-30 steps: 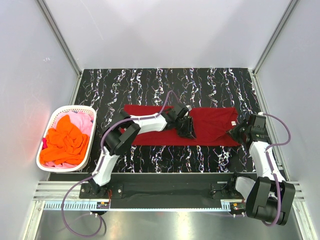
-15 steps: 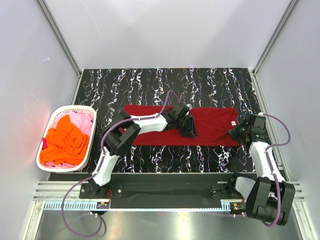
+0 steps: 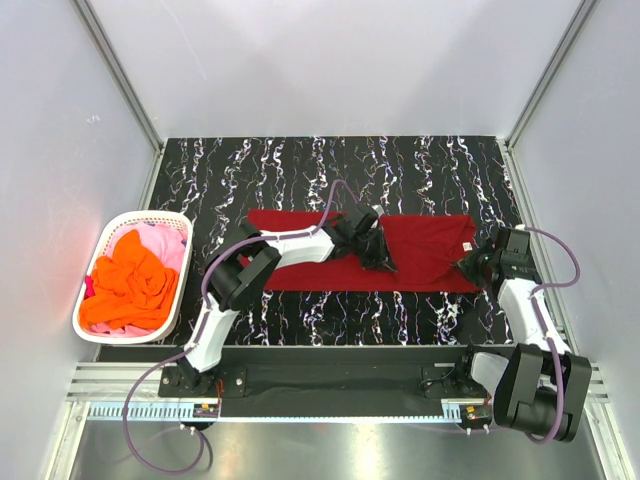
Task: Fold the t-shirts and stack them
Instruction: Fold the tshirt
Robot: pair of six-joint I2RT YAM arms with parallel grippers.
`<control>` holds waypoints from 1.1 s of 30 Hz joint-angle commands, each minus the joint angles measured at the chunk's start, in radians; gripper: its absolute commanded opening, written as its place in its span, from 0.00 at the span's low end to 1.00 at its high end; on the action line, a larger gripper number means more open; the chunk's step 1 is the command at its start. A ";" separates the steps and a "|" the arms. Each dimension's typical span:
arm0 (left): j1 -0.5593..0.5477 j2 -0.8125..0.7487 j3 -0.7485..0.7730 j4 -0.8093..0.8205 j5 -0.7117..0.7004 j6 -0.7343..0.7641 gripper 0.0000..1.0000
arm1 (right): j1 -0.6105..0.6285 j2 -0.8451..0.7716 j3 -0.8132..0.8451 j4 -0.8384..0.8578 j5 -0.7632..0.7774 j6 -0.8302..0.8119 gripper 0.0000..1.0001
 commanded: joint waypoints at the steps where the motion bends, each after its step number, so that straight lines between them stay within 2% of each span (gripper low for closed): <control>1: 0.024 -0.011 0.009 0.063 0.030 -0.063 0.00 | 0.001 0.045 0.072 0.044 0.038 -0.032 0.00; 7: 0.076 -0.028 -0.046 0.137 0.053 -0.170 0.00 | 0.001 0.148 0.161 0.039 0.068 -0.057 0.00; 16: 0.110 -0.003 -0.048 0.194 0.074 -0.287 0.00 | 0.001 0.341 0.284 0.047 0.010 -0.112 0.00; 33: 0.119 0.002 -0.068 0.171 0.014 -0.310 0.00 | 0.012 0.513 0.442 0.059 -0.056 -0.230 0.00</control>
